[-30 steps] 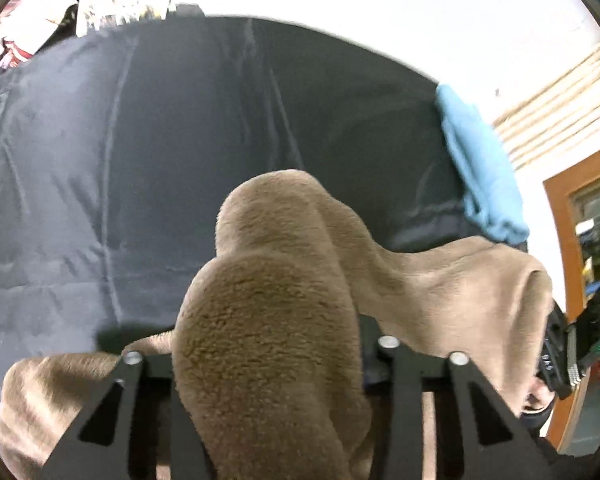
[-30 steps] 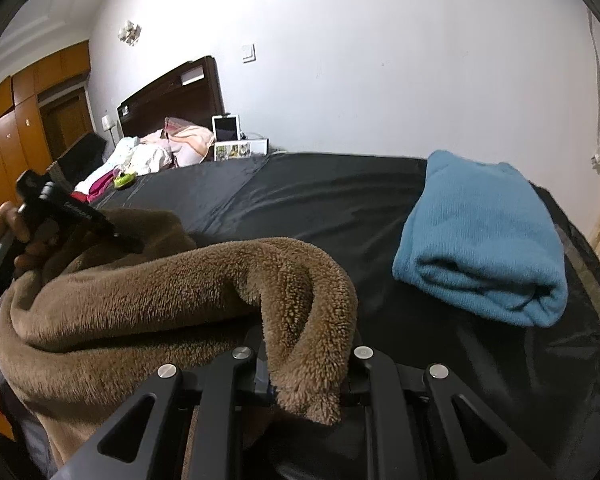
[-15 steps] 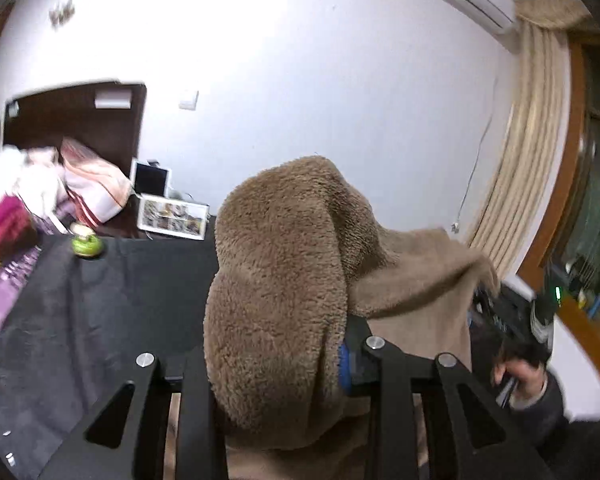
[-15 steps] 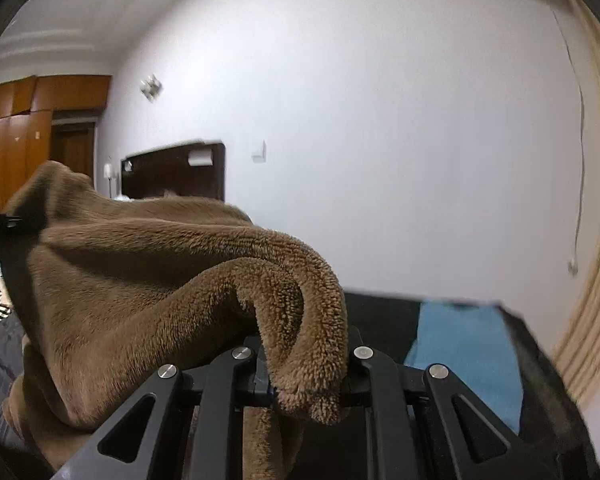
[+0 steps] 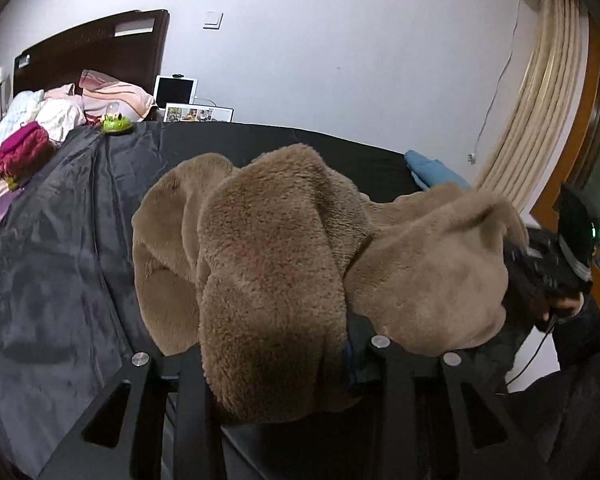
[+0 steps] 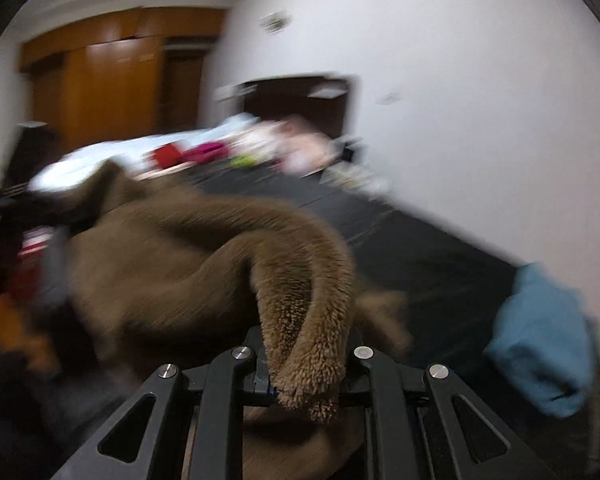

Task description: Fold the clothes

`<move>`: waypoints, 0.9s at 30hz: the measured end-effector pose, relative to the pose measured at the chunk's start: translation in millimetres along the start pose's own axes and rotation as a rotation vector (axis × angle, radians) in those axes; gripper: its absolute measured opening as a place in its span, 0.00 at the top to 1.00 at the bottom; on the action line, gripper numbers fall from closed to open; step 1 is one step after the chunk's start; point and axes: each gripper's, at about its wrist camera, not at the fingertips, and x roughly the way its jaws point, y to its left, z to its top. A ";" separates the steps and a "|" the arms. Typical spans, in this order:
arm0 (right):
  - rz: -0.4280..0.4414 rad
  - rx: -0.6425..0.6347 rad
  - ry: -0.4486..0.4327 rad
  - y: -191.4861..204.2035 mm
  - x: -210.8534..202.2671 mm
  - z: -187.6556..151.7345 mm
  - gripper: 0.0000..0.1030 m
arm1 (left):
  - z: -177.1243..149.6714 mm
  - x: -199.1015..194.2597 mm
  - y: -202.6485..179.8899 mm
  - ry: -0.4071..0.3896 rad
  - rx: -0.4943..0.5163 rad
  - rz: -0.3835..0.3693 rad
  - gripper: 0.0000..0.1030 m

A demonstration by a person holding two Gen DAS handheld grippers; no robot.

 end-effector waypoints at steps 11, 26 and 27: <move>0.269 -0.007 0.039 14.3 -28.8 -23.9 0.25 | -11.8 -0.4 -10.9 0.048 0.146 -0.006 0.33; 0.433 0.498 -0.127 -94.2 -11.3 33.8 0.25 | -26.2 -3.3 -14.9 0.062 0.154 -0.009 0.31; 0.428 0.538 -0.129 -102.4 -7.6 38.8 0.25 | -26.4 -3.1 -14.6 0.062 0.153 -0.011 0.31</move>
